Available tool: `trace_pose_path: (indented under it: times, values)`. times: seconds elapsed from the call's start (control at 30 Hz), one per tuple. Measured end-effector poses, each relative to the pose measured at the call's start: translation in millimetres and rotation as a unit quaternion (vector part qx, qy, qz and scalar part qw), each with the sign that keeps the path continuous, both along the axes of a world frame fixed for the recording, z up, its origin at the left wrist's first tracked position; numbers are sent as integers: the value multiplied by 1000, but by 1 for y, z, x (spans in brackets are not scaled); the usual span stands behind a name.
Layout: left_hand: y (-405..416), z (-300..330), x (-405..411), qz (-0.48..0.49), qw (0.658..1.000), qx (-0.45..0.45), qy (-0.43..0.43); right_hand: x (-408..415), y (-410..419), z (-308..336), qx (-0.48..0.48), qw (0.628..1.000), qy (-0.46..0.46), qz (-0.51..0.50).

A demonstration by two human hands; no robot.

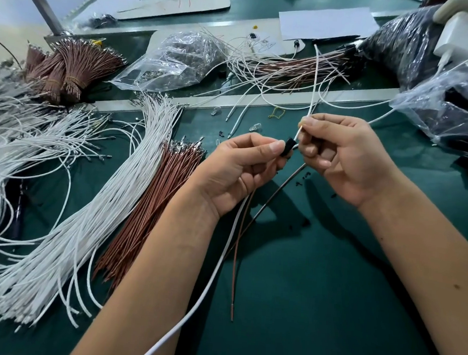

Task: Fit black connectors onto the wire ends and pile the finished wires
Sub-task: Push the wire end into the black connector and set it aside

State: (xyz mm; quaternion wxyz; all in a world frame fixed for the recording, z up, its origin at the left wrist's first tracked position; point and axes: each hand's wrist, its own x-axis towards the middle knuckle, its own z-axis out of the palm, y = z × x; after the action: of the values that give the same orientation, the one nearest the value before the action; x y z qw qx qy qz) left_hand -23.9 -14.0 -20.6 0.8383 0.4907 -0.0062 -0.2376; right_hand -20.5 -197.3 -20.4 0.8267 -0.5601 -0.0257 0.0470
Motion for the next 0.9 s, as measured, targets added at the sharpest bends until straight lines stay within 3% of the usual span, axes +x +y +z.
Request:
trace_pose_path:
  times: [0.33, 0.57, 0.9]
  values:
    - [-1, 0, 1, 5, 1000, -14, 10, -1, 2, 1, -17, 999, -10, -38]
    - [-1, -3, 2, -11, 1000, -16, 1, -2, 6, -1, -83, 990, -68, -91]
    - [0, -4, 4, -34, 998, -25, 34, -3, 2, 3, -93, 989, -82, -86]
